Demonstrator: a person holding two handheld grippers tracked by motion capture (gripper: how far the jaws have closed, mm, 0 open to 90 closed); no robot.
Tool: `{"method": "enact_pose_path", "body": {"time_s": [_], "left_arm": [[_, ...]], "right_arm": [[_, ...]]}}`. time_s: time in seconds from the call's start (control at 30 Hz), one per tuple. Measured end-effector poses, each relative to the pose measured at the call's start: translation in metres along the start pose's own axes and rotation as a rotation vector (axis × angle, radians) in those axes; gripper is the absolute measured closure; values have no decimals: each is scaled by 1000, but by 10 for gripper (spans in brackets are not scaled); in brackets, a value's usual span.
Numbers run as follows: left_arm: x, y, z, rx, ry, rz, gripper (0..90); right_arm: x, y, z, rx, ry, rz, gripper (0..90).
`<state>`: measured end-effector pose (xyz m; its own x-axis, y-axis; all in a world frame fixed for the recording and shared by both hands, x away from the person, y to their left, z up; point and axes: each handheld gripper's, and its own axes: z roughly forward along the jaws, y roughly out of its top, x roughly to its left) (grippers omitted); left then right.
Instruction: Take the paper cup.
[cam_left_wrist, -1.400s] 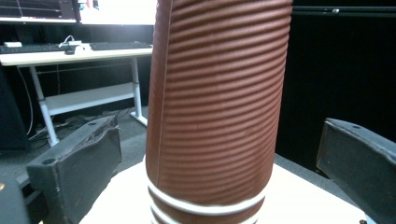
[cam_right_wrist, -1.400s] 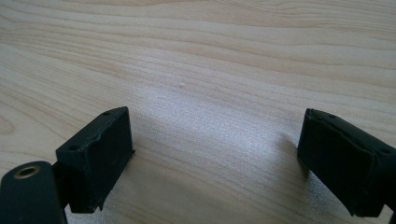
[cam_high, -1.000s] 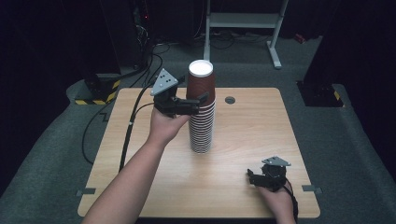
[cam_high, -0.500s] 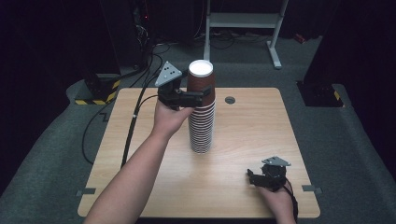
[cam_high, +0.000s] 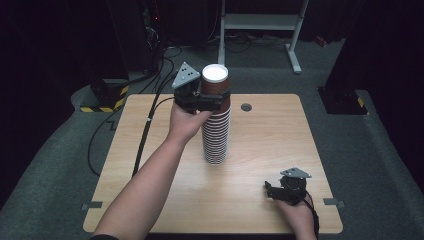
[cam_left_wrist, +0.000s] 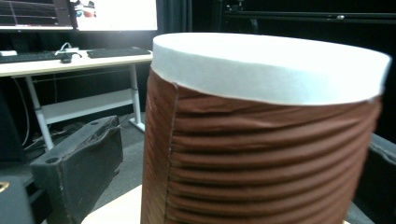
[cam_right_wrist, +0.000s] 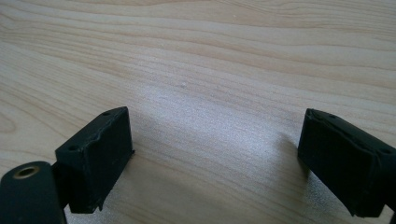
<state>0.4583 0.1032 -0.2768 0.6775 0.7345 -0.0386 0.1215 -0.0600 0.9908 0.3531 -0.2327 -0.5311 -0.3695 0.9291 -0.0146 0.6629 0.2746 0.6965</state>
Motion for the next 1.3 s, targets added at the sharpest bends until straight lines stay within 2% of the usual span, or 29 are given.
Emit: {"method": "enact_pose_path", "body": {"time_s": [0.2,0.4,0.53,0.9,1.3], "left_arm": [[-1,1,2,-6,11,8,30],[0,2,4,0,4,17,35],[-4,2,2,-13,8,35,95],[-4,-2,-3,-41,-8,34,154],[-8,0,-10,-51,8,28,179]], "right_arm": [[0,0,0,-1,0,3,94],[0,0,0,-1,-1,2,95],[0,0,0,-1,-1,2,95],[0,0,0,-1,-1,2,94],[0,-1,-1,0,0,3,94]]}}
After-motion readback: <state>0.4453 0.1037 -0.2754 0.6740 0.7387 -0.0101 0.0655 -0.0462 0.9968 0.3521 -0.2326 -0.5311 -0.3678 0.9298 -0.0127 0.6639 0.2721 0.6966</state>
